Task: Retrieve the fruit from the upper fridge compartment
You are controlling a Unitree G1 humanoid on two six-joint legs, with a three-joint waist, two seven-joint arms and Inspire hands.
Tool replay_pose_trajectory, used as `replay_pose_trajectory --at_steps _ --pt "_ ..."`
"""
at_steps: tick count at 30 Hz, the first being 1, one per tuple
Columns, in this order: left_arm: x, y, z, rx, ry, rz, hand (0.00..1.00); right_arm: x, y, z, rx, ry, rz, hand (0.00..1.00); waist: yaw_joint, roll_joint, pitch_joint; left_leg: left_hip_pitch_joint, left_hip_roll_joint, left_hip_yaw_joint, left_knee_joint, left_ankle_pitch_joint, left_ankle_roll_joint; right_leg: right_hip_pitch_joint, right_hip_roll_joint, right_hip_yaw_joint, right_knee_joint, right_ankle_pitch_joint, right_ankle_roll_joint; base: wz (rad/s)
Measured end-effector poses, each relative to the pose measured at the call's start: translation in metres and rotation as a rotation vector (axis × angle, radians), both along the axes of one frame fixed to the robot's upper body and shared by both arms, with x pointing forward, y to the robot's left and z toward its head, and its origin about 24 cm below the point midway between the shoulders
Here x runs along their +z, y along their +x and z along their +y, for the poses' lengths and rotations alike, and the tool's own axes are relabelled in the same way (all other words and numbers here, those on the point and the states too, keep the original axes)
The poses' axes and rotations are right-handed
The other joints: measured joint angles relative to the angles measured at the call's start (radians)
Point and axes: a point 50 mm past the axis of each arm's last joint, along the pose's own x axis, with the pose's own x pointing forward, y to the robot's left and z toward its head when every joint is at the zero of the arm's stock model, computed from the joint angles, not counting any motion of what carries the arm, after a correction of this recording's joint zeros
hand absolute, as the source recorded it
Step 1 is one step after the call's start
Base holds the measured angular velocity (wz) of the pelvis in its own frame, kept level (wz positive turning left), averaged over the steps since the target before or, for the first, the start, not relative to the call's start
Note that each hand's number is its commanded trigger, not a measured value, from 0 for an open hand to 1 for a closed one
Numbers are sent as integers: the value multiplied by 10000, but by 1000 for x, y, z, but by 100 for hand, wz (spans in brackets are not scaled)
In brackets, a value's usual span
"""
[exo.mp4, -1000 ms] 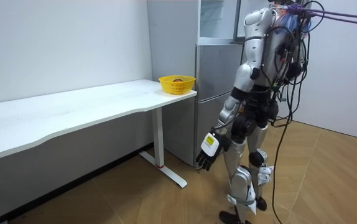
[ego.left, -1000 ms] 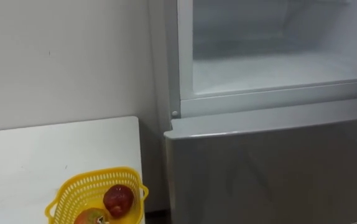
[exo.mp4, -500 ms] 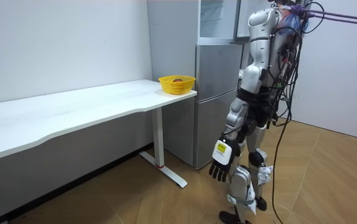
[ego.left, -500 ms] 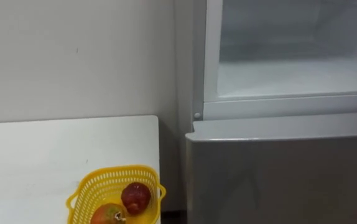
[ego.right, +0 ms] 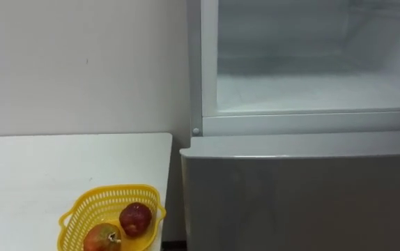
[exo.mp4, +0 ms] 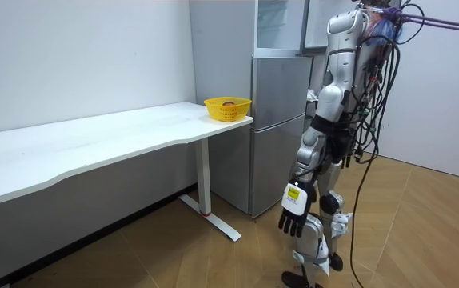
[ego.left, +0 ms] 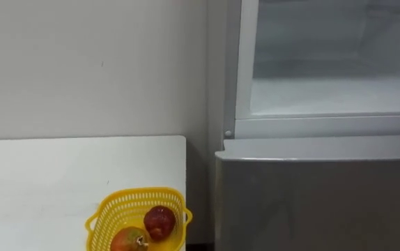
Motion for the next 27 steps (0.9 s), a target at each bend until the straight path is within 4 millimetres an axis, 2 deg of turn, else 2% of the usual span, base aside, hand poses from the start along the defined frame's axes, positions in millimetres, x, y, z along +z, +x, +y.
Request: replay_pose_trajectory --at_steps 5,10,13,15,18,23,27 --pt "0 2 0 -19 2 -58 0 0 -1 1 -275 56 -38 0 -177 -20 -5 33 -6 38 78 -5 -6 92 -17 -34 -29 -14 1 1" --pt "0 6 1 50 11 -166 0 -1 -9 0 -2176 111 -224 0 -228 -51 -26 118 1 40 78 -5 -7 100 -26 -15 7 -84 -7 0" --pt "1 5 5 416 105 -256 0 0 -20 -3 -4348 -74 -457 0 -268 -103 -45 119 8 35 89 -5 -8 108 -68 -3 23 -88 -13 0" --pt "3 3 10 855 271 -428 0 1 -25 -8 -7105 -246 -1028 0 -372 -185 -46 122 12 37 86 -5 -8 110 -75 0 23 -88 -13 0" --pt "6 -8 19 1673 563 -517 0 5 -19 -20 -10608 -389 -2317 0 -656 -306 -36 159 11 52 57 -7 -9 135 -31 -1 18 -90 -9 0" --pt "11 -16 31 2346 1149 -634 0 18 -6 -52 -14051 -1045 -4274 0 -1006 -446 -24 164 3 74 -40 -19 -9 15 -24 61 146 -101 -11 -3" --pt "13 -16 38 2300 1428 -840 0 34 0 -82 -15578 -2073 -5627 0 -1154 -478 -39 25 6 87 -66 -20 -8 -151 -12 102 167 -113 -16 -3"
